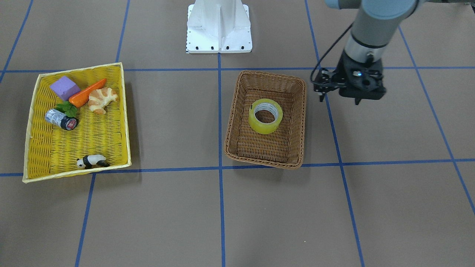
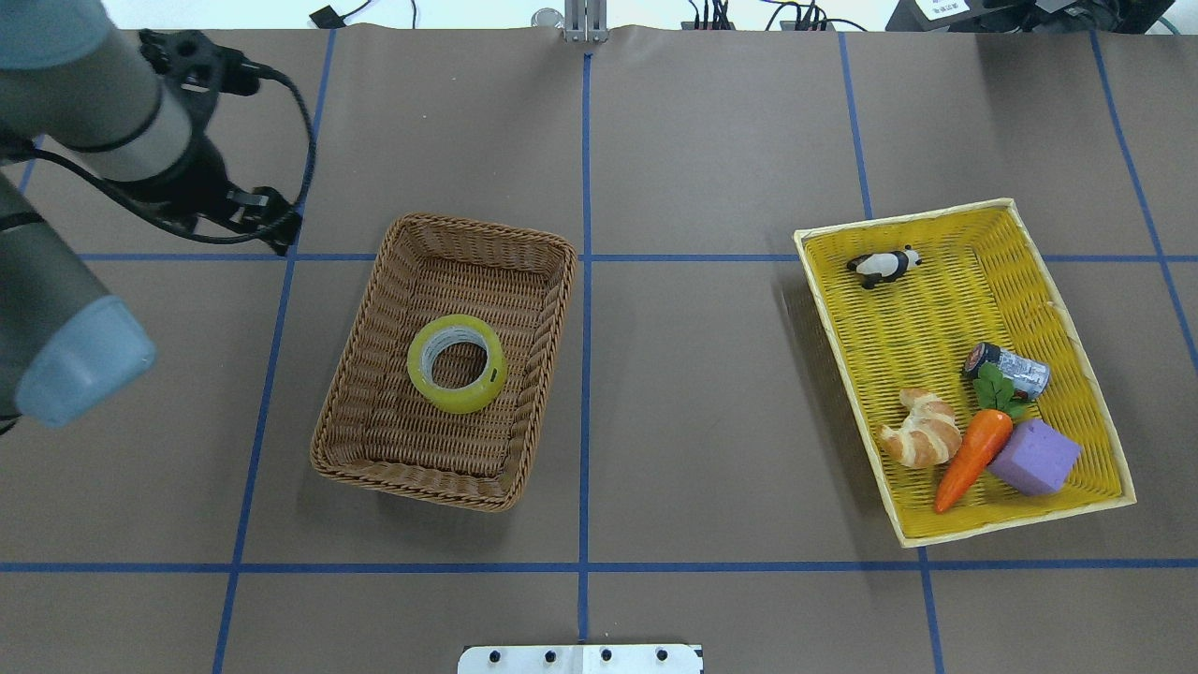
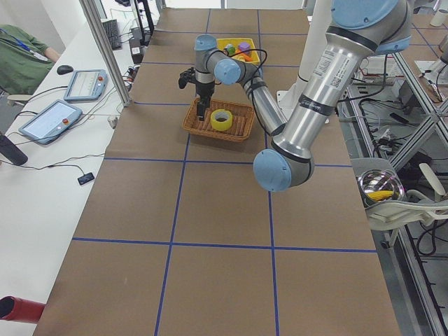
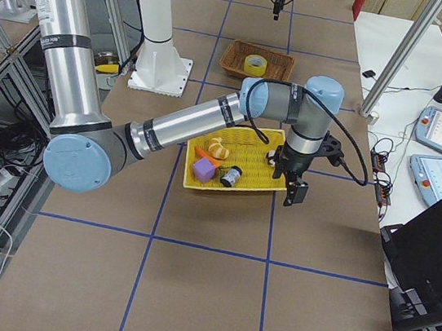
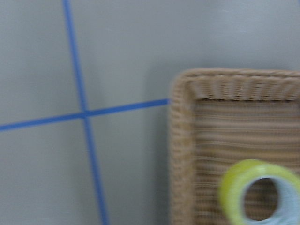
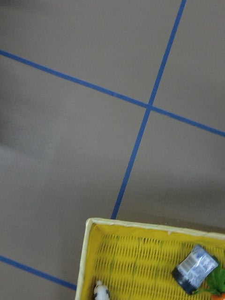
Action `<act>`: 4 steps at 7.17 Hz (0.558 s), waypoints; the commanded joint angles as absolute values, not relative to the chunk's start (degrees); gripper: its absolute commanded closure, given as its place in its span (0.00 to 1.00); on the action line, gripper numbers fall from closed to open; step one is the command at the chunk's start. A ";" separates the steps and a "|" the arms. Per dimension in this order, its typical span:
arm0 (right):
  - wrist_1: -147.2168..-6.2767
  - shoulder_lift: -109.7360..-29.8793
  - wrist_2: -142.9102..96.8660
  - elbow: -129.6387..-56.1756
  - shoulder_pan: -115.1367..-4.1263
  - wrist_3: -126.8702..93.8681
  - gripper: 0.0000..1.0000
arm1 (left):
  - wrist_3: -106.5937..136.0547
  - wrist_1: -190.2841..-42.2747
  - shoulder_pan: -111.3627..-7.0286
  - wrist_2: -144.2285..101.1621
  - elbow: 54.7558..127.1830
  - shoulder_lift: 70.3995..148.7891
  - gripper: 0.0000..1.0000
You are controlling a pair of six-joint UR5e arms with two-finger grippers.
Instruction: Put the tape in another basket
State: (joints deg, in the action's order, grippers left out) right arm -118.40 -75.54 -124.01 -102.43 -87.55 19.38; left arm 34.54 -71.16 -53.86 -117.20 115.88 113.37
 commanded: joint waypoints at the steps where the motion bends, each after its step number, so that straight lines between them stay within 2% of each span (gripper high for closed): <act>1: -118.83 -77.00 -128.65 -101.17 -87.89 20.04 0.00 | 28.30 -71.10 -64.11 -119.16 116.63 102.09 0.02; 2: -118.48 -76.30 -128.06 -100.81 -87.37 18.99 0.00 | 22.30 -72.93 -68.95 -119.61 116.11 97.17 0.02; 3: -114.91 -75.33 -127.62 -100.29 -87.28 18.72 0.00 | 10.40 -75.21 -74.91 -119.62 112.54 94.34 0.02; 4: -111.04 -77.06 -127.62 -99.41 -87.36 18.72 0.00 | 2.28 -75.41 -78.89 -120.40 108.32 94.13 0.02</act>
